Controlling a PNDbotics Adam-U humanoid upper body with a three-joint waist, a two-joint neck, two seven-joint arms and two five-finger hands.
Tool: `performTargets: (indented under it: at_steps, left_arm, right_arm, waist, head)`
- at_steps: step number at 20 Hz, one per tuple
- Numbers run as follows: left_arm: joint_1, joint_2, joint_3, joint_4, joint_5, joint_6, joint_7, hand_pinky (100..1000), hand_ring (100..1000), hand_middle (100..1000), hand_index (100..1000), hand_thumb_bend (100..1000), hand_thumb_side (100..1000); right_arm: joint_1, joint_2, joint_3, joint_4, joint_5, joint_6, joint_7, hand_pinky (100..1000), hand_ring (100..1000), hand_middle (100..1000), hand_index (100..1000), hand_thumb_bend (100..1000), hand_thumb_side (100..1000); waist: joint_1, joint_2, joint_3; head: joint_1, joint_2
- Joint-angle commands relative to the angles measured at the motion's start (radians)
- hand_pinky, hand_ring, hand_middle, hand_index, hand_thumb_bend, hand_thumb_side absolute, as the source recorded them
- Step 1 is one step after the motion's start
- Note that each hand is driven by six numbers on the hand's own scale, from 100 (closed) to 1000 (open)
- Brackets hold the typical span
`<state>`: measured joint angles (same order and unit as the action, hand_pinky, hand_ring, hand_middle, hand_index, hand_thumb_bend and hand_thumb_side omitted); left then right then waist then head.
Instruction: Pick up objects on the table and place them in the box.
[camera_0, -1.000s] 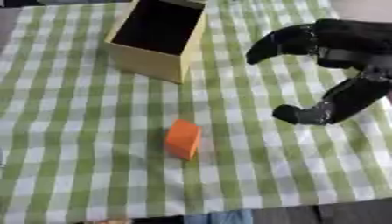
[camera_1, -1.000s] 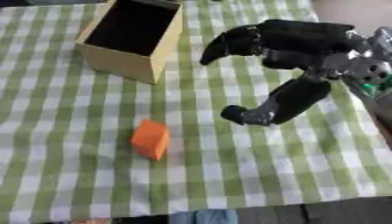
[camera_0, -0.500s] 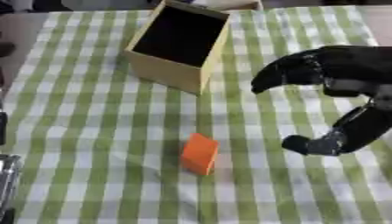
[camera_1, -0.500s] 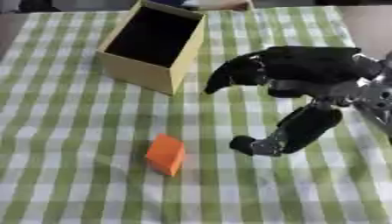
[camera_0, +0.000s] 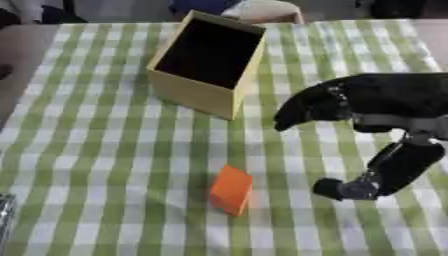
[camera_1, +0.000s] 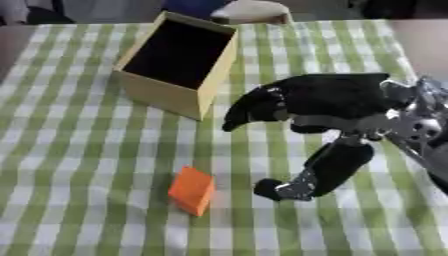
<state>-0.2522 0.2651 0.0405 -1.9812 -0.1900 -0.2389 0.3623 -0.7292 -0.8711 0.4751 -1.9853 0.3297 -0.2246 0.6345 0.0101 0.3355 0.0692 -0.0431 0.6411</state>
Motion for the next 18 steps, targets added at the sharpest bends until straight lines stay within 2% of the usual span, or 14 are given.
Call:
performTargets:
  at_steps: [1, 9, 18]
  left_arm:
    - [-0.011, 0.014, 0.001, -0.019, 0.0, -0.003, -0.003, 714, 621, 636, 735, 535, 732]
    - [-0.019, 0.013, -0.001, -0.019, 0.003, 0.0, -0.005, 715, 620, 636, 734, 534, 733]
    - [-0.026, 0.012, -0.004, -0.019, 0.006, 0.0, -0.01, 716, 619, 635, 734, 532, 734]
  right_arm:
    - [-0.028, -0.002, 0.013, -0.015, 0.016, 0.0, 0.026, 875, 918, 868, 924, 334, 636]
    - [-0.059, 0.031, 0.052, -0.015, 0.038, 0.025, 0.077, 874, 919, 869, 923, 339, 633]
    - [-0.08, 0.064, 0.069, -0.014, 0.062, 0.062, 0.113, 874, 919, 871, 921, 339, 621]
  waist:
    - [-0.001, -0.016, 0.004]
    - [-0.009, -0.009, 0.017]
    - [-0.012, -0.001, 0.029]
  head:
    - [-0.019, -0.004]
    - [-0.047, 0.015]
    - [-0.061, 0.014]
